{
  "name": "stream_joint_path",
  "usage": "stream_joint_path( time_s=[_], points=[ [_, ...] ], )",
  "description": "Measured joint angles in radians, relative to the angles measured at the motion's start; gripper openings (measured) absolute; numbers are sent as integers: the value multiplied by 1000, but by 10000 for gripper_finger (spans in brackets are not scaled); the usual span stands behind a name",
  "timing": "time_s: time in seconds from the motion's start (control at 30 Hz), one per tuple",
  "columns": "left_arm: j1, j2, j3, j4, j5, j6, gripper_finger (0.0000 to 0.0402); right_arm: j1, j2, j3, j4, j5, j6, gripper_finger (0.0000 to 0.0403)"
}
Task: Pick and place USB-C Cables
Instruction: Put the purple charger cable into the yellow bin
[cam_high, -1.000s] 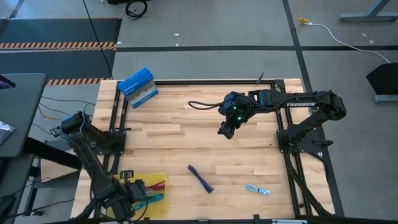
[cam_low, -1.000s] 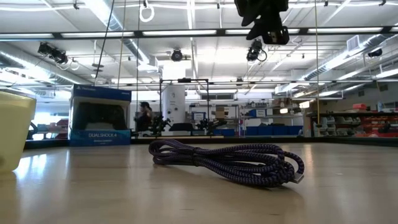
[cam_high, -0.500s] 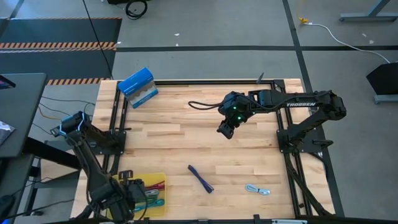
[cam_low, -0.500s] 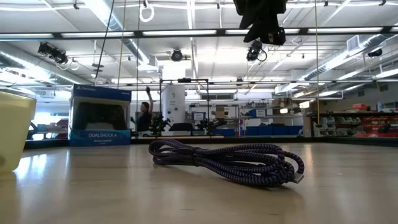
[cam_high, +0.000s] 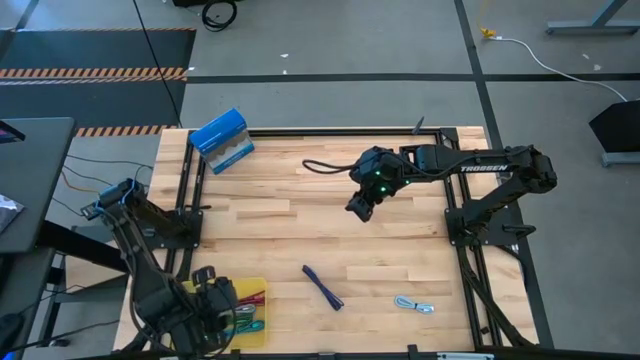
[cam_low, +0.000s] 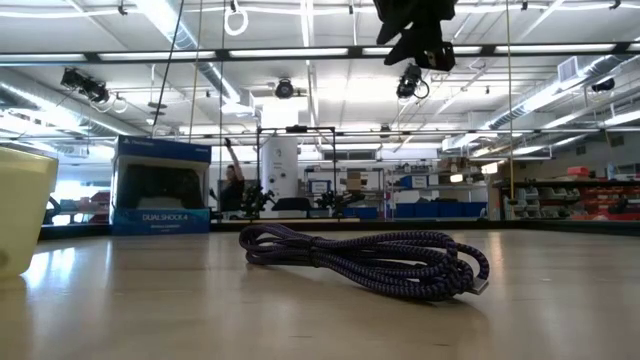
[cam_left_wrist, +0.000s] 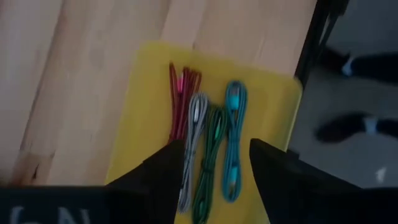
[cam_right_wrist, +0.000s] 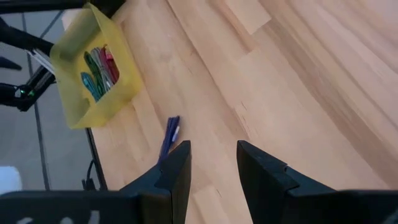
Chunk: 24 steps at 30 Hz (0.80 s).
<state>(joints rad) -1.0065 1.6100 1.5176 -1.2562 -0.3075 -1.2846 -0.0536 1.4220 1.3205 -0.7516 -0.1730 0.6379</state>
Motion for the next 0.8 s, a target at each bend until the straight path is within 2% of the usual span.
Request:
stream_joint_path(
  time_s=[0.3,0.43,0.57,0.7,0.8],
  points=[
    [96,0,83,-8,-99,14,181,2,0,0,26,-6,3,135],
    [182,0,113,-4,-98,72,181,-2,0,0,-14,-75,-32,135],
    [310,0,120,27,-58,155,181,-8,0,0,-163,-107,-98,135],
    [442,0,120,63,-40,168,181,-8,0,0,-359,-108,-149,135],
    [523,0,120,147,-41,169,181,-7,0,0,-506,-65,-180,135]
  ],
)
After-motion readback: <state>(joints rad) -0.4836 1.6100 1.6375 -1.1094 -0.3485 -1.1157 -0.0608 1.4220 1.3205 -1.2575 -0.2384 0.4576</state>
